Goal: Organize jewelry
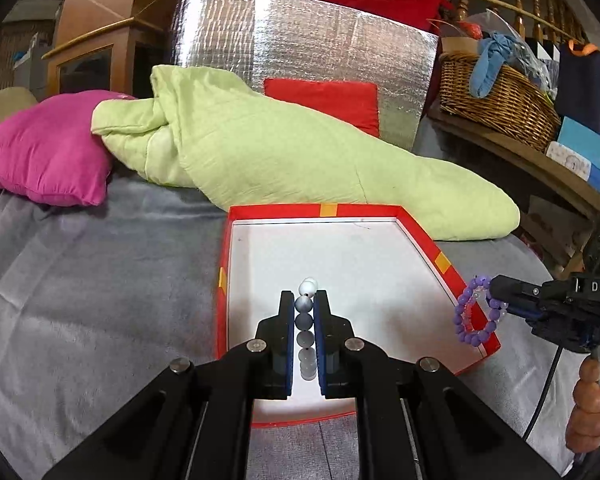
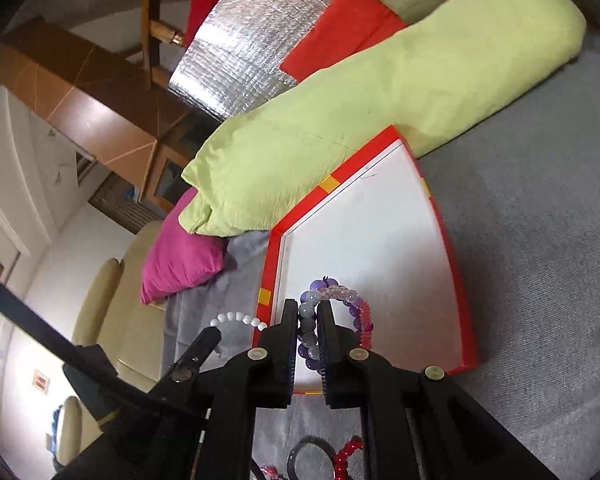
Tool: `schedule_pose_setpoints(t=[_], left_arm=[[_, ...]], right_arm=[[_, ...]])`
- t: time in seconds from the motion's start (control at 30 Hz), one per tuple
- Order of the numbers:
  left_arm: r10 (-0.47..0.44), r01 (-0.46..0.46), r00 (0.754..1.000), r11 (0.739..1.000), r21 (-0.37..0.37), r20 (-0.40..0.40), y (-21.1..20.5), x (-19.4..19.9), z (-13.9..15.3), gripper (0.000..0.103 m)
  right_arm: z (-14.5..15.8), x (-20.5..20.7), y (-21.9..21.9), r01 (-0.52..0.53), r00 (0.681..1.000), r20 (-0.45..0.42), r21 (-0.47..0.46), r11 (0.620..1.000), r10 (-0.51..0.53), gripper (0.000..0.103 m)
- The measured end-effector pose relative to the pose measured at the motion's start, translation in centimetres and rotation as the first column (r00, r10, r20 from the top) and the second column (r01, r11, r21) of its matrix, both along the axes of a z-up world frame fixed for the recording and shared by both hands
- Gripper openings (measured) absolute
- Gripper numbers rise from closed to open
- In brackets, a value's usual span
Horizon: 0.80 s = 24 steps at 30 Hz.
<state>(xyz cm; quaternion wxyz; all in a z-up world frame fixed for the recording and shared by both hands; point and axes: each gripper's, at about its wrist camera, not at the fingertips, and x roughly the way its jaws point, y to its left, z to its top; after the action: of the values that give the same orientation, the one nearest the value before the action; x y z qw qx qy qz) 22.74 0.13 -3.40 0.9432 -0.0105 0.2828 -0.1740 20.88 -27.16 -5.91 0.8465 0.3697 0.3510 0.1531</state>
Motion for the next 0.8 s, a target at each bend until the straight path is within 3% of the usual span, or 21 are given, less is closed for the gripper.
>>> schedule_pose_setpoints(t=[0.2, 0.37, 0.47, 0.63, 0.8], left_arm=[[-0.024, 0.022, 0.999, 0.999, 0.034, 0.042, -0.9, -1.0, 0.6, 0.010], [0.002, -0.003, 0.999, 0.999, 0.032, 0.042, 0.1, -1.4, 0.9, 0.010], [0.004, -0.005, 0.999, 1.000, 0.026, 0.048, 0.4, -1.7, 1.1, 0.010], [-0.022, 0.020, 0.999, 0.999, 0.030, 0.050, -0.3, -2.4, 1.1, 0.010], [-0.042, 0.039, 0.998, 0.998, 0.050, 0.049, -0.8, -2.6, 0.9, 0.010]], right_arm=[[0.4, -1.2, -0.5, -0.034, 0.999, -0.034, -0.012, 0.999, 0.034, 0.011], [0.7, -4.2, -0.5, -0.058, 0.991, -0.126, -0.208, 0.976, 0.032, 0.011], [-0.1, -5.1, -1.0, -0.060, 0.984, -0.179, -0.278, 0.959, 0.010, 0.011], [-1.8, -5.0, -1.5, -0.090, 0.964, -0.265, -0.258, 0.962, 0.019, 0.014], [-2.3, -4.4, -0.5, -0.123, 0.961, -0.273, -0.251, 0.960, 0.052, 0.013]])
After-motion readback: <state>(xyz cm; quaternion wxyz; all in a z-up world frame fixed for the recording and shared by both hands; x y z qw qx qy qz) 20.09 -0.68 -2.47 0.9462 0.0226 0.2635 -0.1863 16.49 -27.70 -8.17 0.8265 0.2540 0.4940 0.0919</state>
